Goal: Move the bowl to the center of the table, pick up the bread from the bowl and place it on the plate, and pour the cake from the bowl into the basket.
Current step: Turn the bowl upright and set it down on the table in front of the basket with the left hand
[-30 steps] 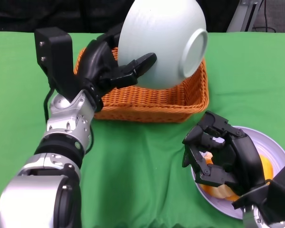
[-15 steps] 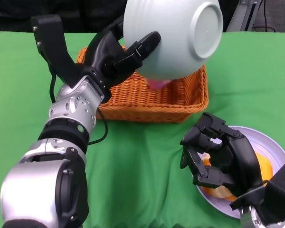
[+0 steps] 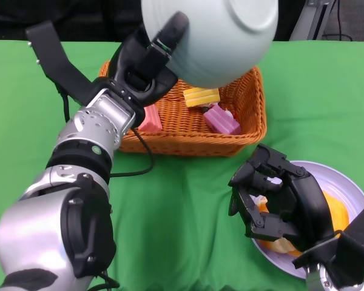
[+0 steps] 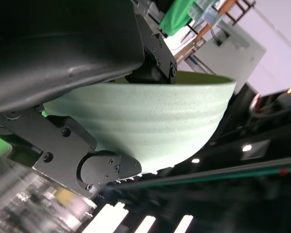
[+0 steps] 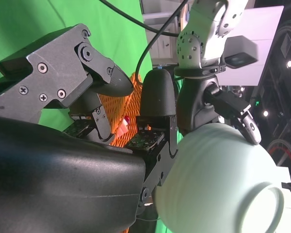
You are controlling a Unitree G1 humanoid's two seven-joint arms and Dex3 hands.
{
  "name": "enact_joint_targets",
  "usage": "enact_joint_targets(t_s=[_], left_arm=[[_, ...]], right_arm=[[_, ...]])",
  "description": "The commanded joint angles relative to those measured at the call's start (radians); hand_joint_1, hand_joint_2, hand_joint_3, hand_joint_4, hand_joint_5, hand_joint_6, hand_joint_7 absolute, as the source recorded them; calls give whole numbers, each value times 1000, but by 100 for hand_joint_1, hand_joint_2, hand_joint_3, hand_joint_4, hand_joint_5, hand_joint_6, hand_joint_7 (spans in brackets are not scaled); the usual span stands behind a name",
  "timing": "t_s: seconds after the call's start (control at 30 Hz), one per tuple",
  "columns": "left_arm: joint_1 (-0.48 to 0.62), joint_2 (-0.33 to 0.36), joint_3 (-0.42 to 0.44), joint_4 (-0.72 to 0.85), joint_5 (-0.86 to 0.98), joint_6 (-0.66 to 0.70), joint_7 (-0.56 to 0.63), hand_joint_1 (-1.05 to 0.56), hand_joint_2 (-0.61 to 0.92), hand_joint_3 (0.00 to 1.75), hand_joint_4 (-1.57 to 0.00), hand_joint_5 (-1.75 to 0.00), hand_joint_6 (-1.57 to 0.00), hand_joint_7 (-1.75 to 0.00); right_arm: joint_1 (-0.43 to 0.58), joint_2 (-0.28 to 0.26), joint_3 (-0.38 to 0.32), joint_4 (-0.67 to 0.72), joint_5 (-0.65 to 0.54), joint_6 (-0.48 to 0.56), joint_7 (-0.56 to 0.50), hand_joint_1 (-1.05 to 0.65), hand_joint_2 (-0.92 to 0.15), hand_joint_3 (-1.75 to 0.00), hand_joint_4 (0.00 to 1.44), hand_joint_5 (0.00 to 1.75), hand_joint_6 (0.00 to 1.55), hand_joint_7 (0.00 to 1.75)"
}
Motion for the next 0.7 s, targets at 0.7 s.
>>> enact_joint_targets(t_s=[0.7], left_arm=[[-27, 12, 64, -6, -57, 66, 63, -14, 68, 92, -67, -175, -56, -165]], right_arm=[[6, -9, -4, -9, -8, 3, -7, -1, -54, -117, 70, 170, 59, 146]])
